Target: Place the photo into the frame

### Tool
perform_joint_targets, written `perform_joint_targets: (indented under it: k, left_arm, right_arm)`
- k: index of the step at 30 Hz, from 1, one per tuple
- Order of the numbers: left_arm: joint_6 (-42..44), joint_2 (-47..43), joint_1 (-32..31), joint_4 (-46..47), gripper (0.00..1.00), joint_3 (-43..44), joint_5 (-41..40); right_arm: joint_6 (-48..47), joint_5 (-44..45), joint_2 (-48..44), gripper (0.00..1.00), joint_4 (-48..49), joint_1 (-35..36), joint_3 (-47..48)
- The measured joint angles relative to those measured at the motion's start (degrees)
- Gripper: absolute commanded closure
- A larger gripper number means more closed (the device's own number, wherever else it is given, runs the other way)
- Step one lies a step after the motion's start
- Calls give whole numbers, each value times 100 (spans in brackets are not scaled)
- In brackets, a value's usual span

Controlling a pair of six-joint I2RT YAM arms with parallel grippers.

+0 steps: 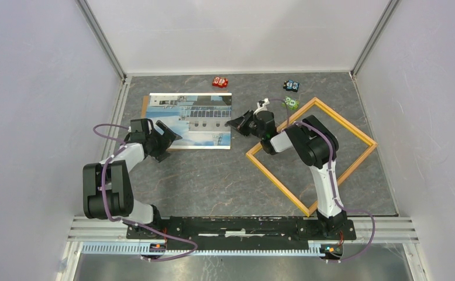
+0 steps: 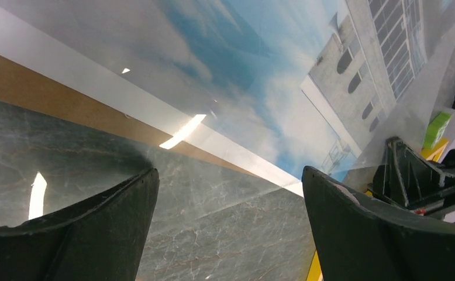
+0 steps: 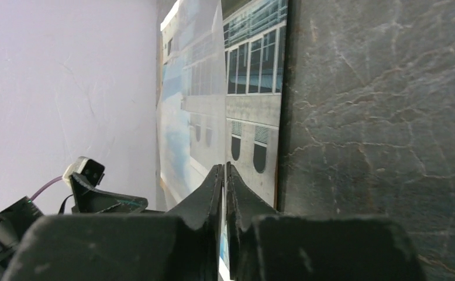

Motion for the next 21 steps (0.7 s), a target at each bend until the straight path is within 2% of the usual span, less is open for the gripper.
perform_joint_targets:
  k: [5, 9, 16, 21]
  left_arm:
    - [184, -385, -251, -538, 0, -9, -81]
    - [496, -1060, -442, -1292, 0, 116, -79]
    - [922, -2000, -1113, -1862, 0, 1047, -184]
    - [1086, -1978, -1923, -2000, 0, 1425, -177]
  right_arm:
    - [-483, -107, -208, 100, -560, -61, -2]
    - [-1012, -546, -975, 100, -1598, -321, -7]
    - [-2590, -2358, -2470, 100, -4197, -1617, 24]
    - [-4227, -2973, -2719, 100, -6081, -2632, -219]
